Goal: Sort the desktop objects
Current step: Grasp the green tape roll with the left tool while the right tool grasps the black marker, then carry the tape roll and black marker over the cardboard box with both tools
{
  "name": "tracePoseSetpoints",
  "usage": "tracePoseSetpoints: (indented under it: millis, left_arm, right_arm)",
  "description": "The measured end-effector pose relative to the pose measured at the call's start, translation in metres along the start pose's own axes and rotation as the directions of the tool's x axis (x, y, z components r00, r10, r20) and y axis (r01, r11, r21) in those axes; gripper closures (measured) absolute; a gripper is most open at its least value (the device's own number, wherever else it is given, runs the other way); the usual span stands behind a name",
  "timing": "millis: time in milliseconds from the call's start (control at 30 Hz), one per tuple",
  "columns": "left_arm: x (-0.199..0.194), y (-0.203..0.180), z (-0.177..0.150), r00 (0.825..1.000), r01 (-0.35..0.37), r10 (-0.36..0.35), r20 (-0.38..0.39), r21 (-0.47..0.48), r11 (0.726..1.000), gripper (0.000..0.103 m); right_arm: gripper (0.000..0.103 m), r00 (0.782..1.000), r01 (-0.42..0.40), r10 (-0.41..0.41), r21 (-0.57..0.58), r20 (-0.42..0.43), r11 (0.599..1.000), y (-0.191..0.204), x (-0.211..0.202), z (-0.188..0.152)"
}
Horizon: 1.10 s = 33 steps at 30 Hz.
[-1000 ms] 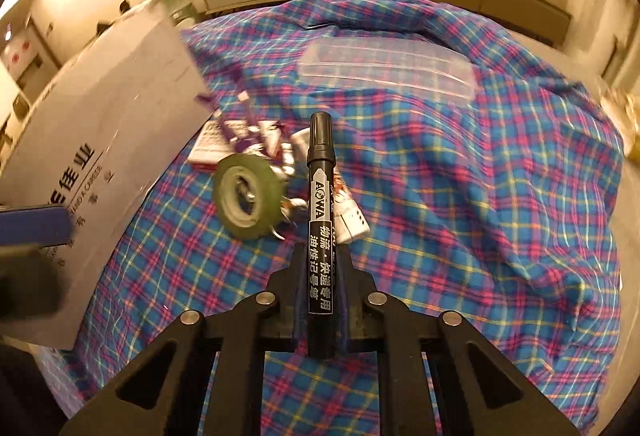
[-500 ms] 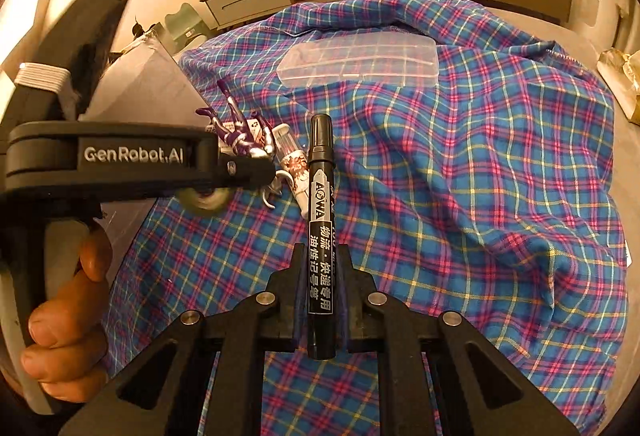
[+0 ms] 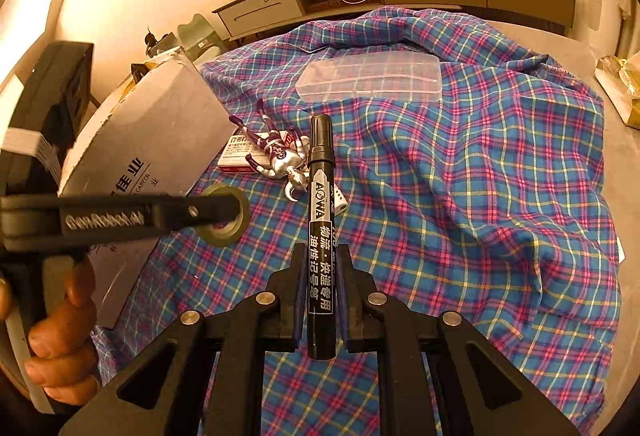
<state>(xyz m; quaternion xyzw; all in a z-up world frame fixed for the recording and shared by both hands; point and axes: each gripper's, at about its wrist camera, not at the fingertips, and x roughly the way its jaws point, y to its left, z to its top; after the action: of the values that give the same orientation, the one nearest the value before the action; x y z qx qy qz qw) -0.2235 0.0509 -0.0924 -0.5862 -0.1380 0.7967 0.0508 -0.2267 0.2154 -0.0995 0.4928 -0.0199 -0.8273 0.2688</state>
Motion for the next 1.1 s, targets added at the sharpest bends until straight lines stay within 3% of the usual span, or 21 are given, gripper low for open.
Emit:
tracePoseSetpoints:
  millis: [67, 167, 567, 733, 867, 1100]
  left_arm:
    - [0.005, -0.003, -0.003, 1.000, -0.014, 0.014, -0.002, 0.016, 1.000, 0.070]
    - [0.006, -0.004, -0.007, 0.999, -0.030, 0.028, 0.040, 0.036, 0.999, 0.093]
    - [-0.037, -0.003, -0.034, 0.995, -0.013, 0.005, 0.101, 0.081, 0.997, 0.094]
    - [-0.064, -0.006, -0.055, 0.990, -0.024, 0.008, 0.138, 0.114, 0.993, 0.094]
    - [-0.092, -0.006, -0.076, 0.980, -0.074, 0.046, 0.196, 0.141, 0.987, 0.094]
    - [-0.127, 0.010, -0.103, 0.969, -0.069, 0.030, 0.247, 0.153, 0.986, 0.094]
  right_arm:
    - [0.088, 1.000, -0.004, 0.004, 0.001, 0.001, 1.000, 0.001, 0.000, -0.001]
    - [0.088, 1.000, -0.006, 0.006, -0.005, -0.009, 1.000, 0.003, 0.003, -0.003]
    - [0.088, 0.994, -0.110, 0.110, 0.051, 0.012, 0.993, 0.009, -0.005, -0.009]
    - [0.088, 0.992, -0.121, 0.119, 0.054, 0.044, 0.991, 0.022, -0.018, -0.018]
    - [0.088, 0.990, -0.110, 0.106, 0.042, 0.093, 0.993, 0.039, -0.034, -0.025]
    - [0.088, 0.988, -0.080, 0.074, 0.041, 0.132, 0.996, 0.061, -0.049, -0.046]
